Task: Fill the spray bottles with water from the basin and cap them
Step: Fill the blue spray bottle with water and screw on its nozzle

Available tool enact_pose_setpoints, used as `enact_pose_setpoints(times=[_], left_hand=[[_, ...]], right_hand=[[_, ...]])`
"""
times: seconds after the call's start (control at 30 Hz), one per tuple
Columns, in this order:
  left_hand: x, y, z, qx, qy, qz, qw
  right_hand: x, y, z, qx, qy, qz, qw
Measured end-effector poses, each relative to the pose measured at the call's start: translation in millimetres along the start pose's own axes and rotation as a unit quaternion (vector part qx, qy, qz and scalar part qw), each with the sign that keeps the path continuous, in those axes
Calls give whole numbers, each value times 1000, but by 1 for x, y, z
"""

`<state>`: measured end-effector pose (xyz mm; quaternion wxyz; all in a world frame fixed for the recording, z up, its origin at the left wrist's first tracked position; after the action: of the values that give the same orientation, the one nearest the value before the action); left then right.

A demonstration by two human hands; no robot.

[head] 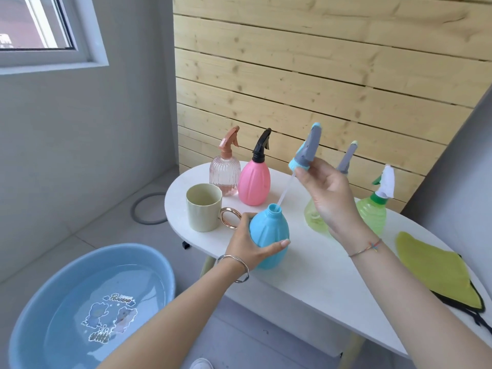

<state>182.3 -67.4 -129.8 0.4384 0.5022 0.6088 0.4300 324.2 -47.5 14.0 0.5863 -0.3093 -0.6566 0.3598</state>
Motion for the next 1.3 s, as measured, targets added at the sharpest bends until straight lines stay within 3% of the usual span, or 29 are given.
enact_pose_setpoints(times=[0.13, 0.3, 0.53, 1.07, 1.3], left_hand=[[0, 0, 0, 4, -3, 0, 1000], [0, 0, 0, 5, 1, 1, 1000], [1, -1, 0, 6, -2, 7, 1000], [-1, -1, 0, 16, 2, 6, 1000], [1, -1, 0, 13, 7, 0, 1000]], right_hand=[[-10, 26, 3, -46, -133, 69, 988], [-16, 42, 2, -83, -198, 86, 973], [-19, 49, 1, -75, -210, 101, 970], [-9, 37, 7, -184, -283, 67, 939], [-21, 41, 10, -191, -127, 59, 972]])
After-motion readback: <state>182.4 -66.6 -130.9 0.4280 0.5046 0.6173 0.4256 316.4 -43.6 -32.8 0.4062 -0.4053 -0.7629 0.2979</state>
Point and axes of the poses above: each hand's wrist, its own x-axis towards the middle knuckle, its own z-axis out of the palm, y = z × x, the point moved 4 cm from there along x, towards the middle knuckle, and after that the axes turned 11 degrees about -z, right-handed, at the moved point
